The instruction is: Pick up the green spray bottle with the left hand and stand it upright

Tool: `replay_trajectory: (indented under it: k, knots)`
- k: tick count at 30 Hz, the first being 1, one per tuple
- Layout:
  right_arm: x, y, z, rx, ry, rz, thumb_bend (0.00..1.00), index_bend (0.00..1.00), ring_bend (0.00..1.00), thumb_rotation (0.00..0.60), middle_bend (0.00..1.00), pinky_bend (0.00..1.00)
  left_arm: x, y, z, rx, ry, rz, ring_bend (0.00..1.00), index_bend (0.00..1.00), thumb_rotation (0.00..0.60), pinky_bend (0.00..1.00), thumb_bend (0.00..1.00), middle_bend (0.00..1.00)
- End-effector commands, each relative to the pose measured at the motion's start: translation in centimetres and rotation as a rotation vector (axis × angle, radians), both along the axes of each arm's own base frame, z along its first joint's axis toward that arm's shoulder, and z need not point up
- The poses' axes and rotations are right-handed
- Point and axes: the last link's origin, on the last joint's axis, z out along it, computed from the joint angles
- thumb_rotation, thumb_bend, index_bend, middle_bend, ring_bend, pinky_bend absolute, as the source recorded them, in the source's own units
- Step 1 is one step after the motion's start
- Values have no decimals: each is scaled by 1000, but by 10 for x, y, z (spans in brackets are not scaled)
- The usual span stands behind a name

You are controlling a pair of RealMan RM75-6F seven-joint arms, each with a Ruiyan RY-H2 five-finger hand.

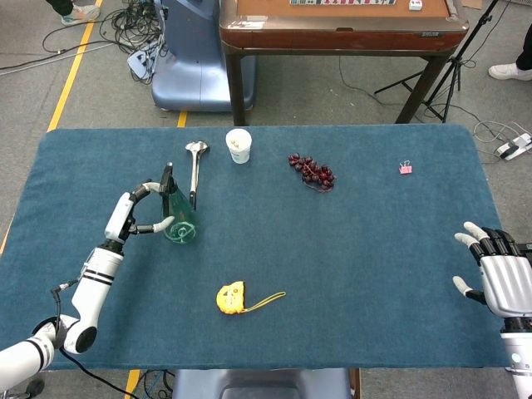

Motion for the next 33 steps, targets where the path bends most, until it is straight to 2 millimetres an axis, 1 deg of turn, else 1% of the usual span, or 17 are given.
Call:
replay_trajectory:
  k: [1,7,10,12,14,18,22,27,31,33]
  knots:
    - [0,0,0,-1,0,0,170,253,114,600,164,138,-2,-1,-6,14,2,-7,246,476,600,22,323,419]
    - [0,0,0,1,0,-2,170,253,114,600,163,138,-7,-1,-10,17,12,-1,245,471,600,22,323,417]
    - [0,0,1,-2,0,-3,170,253,114,600,164,138,-10,-1,-12,15,19,4,233,449,600,22,323,402]
    - [-1,1,1,-5,-1,-4,169,253,114,600,164,138,-12,-1,-13,12,20,6,206,406,600,22,323,360]
    - [-1,1,2,-8,0,-5,170,253,114,600,164,138,-13,-2,-13,12,27,7,171,340,600,22,323,301]
    - [0,1,3,-11,-2,-3,170,253,114,600,164,138,-14,-2,-13,20,33,8,134,260,600,22,323,235]
    - [-1,1,3,-12,-3,-3,169,253,114,600,164,138,-15,-3,-11,31,36,8,69,126,600,22,323,147]
    - [0,1,3,-12,-4,1,170,253,114,600,164,138,-16,-5,-9,39,39,6,55,77,600,22,323,115]
    - [0,2,3,-13,-4,2,170,253,114,600,164,138,-17,-8,-7,34,39,1,7,5,600,9,323,45]
    - [0,2,4,-13,-5,2,170,253,114,600,164,138,-16,-9,-5,34,39,-3,0,0,600,2,323,19]
